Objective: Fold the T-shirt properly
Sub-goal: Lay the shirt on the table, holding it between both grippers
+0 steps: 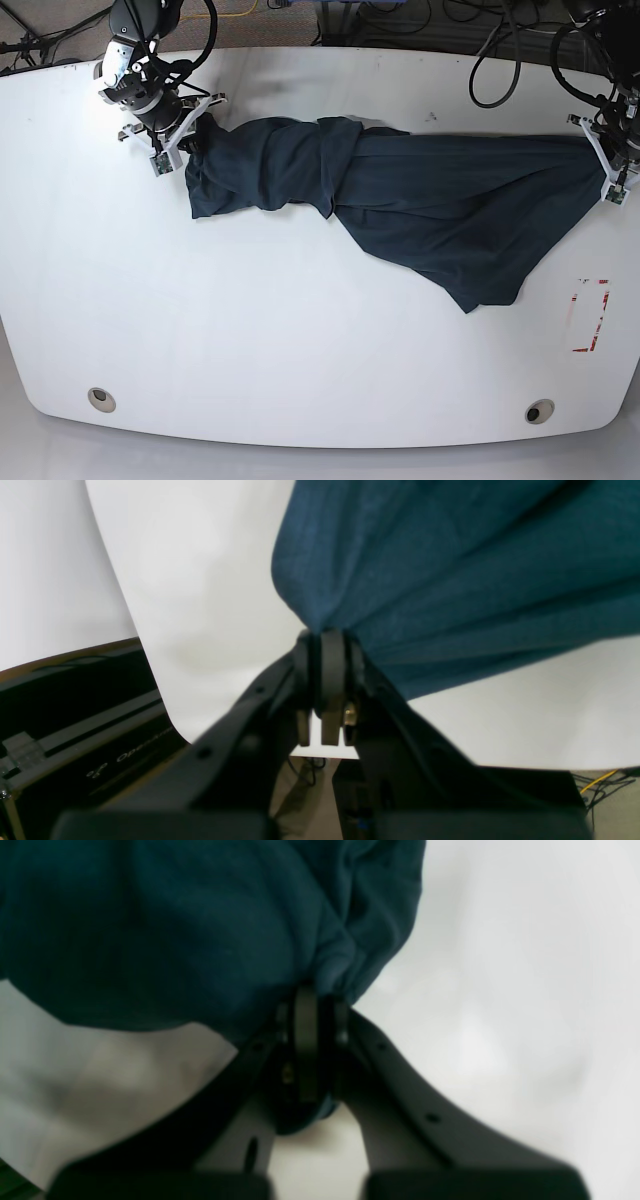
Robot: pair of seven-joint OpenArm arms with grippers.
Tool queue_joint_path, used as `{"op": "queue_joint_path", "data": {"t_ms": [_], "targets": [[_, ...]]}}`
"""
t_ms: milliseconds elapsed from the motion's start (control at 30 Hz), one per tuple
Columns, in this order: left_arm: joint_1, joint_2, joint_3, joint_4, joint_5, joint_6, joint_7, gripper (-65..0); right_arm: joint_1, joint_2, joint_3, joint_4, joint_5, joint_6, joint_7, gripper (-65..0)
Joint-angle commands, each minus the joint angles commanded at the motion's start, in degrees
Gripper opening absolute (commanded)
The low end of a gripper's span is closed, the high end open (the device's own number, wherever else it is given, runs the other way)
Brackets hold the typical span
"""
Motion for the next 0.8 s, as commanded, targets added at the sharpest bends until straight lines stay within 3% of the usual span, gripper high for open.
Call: {"op": "queue_joint_path", "data": {"t_ms": [800], "targets": [[3.9, -0.7, 0.1, -0.1, 0.2, 0.0, 0.0, -65.0, 0.1, -0.1, 0.0, 0.0, 0.0, 0.0, 0.0, -65.0]]}}
